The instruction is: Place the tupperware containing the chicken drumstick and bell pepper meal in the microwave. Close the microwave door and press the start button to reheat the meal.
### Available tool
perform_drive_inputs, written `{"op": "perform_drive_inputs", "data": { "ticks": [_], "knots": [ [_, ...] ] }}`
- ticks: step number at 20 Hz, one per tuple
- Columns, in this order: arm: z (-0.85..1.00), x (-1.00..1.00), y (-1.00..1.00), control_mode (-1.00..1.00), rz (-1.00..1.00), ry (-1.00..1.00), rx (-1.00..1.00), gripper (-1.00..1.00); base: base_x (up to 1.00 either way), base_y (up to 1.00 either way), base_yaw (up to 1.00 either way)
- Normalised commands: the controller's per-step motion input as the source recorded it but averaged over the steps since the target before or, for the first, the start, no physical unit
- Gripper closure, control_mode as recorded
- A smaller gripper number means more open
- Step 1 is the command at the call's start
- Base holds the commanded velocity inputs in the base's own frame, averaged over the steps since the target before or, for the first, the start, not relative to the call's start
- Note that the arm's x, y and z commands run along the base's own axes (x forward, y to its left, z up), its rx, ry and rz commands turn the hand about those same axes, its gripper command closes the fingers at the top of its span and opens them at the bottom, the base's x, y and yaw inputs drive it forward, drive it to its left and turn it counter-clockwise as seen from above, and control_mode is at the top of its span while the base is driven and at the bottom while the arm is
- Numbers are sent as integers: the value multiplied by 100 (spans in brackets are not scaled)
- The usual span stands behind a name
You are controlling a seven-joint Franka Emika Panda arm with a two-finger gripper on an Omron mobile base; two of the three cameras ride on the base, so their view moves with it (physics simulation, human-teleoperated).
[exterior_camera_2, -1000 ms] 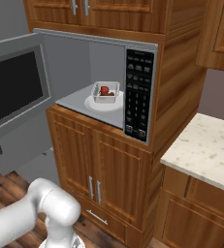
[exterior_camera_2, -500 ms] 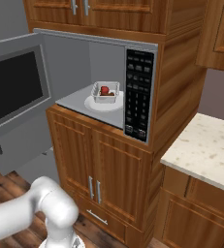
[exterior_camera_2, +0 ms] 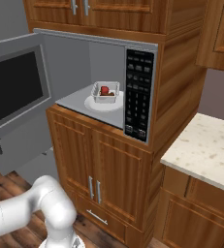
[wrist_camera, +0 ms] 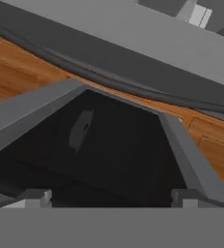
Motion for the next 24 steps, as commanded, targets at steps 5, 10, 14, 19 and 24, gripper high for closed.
{"op": "perform_drive_inputs", "data": {
  "ticks": [5, 10, 14, 19, 24],
  "knots": [
    [0, 0, -86, -100, -41, 0, 0, -100, 0, 0, 0],
    [0, 0, -97, -100, -42, 0, 0, -100, 0, 0, 0],
    [0, 0, -100, -100, -32, 0, 2, -100, 0, 0, 0],
    [0, 2, -100, -100, -18, -4, 7, -100, 0, 0, 0],
    [0, 2, -100, -100, -7, -7, 11, -100, 0, 0, 0]
  ]
}}
